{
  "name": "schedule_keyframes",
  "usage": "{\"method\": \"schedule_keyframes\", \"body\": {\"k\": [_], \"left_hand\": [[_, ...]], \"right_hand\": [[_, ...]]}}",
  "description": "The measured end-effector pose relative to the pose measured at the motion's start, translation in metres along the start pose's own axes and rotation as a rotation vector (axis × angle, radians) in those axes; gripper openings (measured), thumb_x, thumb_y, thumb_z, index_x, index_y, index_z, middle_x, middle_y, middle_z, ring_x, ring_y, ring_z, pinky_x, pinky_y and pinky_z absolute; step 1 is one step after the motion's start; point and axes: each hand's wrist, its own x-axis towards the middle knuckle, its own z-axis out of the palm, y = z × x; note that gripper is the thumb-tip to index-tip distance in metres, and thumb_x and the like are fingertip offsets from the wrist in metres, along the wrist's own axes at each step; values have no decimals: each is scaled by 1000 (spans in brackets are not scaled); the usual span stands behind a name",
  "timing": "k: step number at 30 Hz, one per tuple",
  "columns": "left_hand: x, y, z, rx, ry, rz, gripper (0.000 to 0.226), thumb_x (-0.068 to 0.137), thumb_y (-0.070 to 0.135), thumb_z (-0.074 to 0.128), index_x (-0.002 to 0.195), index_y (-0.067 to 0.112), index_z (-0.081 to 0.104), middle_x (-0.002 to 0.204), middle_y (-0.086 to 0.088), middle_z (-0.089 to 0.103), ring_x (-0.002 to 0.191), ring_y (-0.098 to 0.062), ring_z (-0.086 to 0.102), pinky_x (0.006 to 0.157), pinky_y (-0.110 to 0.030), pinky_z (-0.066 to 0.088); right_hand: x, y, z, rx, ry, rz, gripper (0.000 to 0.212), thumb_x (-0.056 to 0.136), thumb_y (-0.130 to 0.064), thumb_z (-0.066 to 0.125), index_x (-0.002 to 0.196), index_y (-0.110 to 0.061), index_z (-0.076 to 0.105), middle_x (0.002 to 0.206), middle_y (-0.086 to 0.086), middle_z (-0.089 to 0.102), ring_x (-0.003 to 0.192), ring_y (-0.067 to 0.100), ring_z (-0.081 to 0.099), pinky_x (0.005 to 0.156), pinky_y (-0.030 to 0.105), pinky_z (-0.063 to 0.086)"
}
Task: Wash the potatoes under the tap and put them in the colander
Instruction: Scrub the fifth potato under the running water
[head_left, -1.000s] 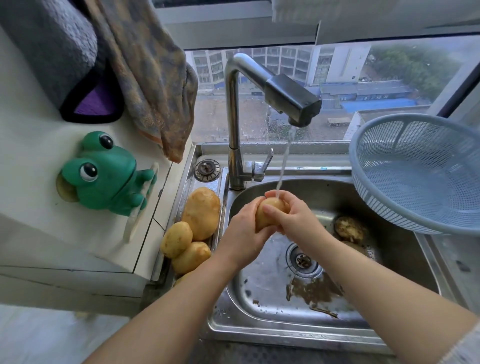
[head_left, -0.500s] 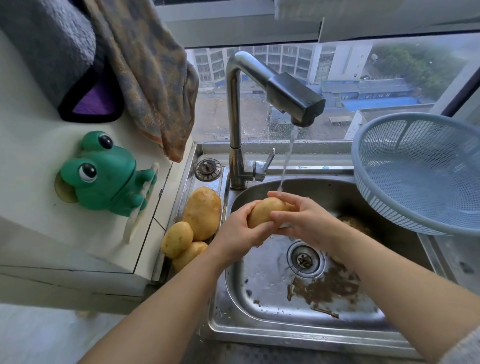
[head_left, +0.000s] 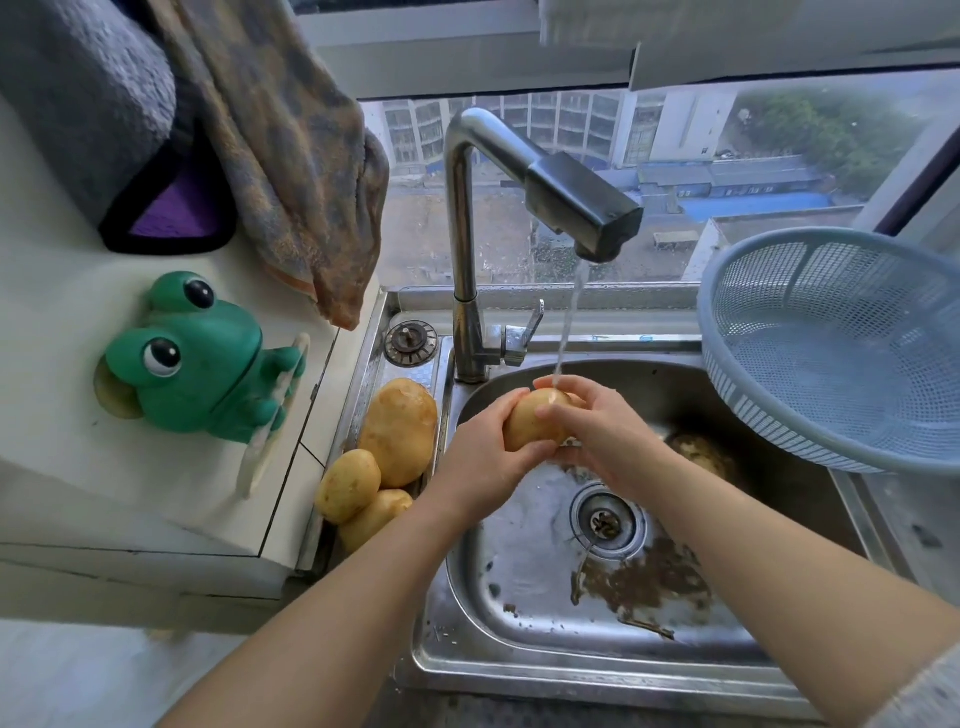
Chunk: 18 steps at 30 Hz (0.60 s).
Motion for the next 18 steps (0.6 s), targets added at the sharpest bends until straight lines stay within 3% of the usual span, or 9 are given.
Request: {"method": "schedule_keyframes", "body": {"k": [4, 8, 10, 12, 15, 18], "left_hand": [[2, -1, 0, -21, -24, -9, 62, 83, 33, 74, 137, 27, 46, 104, 18, 56, 96, -3, 57, 86, -16, 49], [3, -5, 5, -24, 18, -18, 72, 77, 37, 79, 138, 25, 44, 119, 7, 58, 101, -6, 58, 84, -15, 48], [5, -7, 7, -28, 72, -15, 73, 74, 43, 80, 135, 24, 46, 121, 4, 56, 104, -10, 57, 89, -23, 50], [4, -7, 9, -22, 119, -1, 67, 72, 54, 77, 126, 25, 51, 114, 4, 57, 100, -9, 58, 87, -24, 52], [2, -9, 10, -116, 185, -30, 59, 68, 74, 55, 107, 30, 59, 101, 8, 65, 92, -8, 63, 78, -21, 54], [4, -6, 10, -294, 278, -148, 48, 79, 66, 44, 89, 26, 69, 87, 0, 69, 85, -17, 65, 75, -32, 55]], "right_hand": [[-4, 1, -3, -236, -38, -75, 54, 79, -13, 77, 127, -18, 52, 116, 9, 56, 98, 22, 65, 72, 26, 58], [-7, 1, -1, -404, 53, -204, 47, 81, -30, 75, 124, -20, 59, 107, 2, 64, 97, 16, 65, 80, 29, 58], [-9, 2, 2, -336, 87, -227, 34, 88, -29, 67, 121, -17, 63, 105, 1, 65, 97, 17, 65, 76, 27, 58], [-12, -1, 7, -121, 102, -153, 21, 96, -25, 56, 111, -15, 67, 101, 3, 65, 95, 19, 65, 68, 25, 58], [-13, -2, 9, 71, 121, -25, 24, 101, -21, 47, 104, -12, 70, 105, 13, 65, 91, 23, 64, 64, 29, 59], [-14, -2, 9, 177, 82, 39, 28, 102, -19, 43, 111, -8, 67, 104, 13, 63, 86, 21, 62, 63, 26, 56]]}}
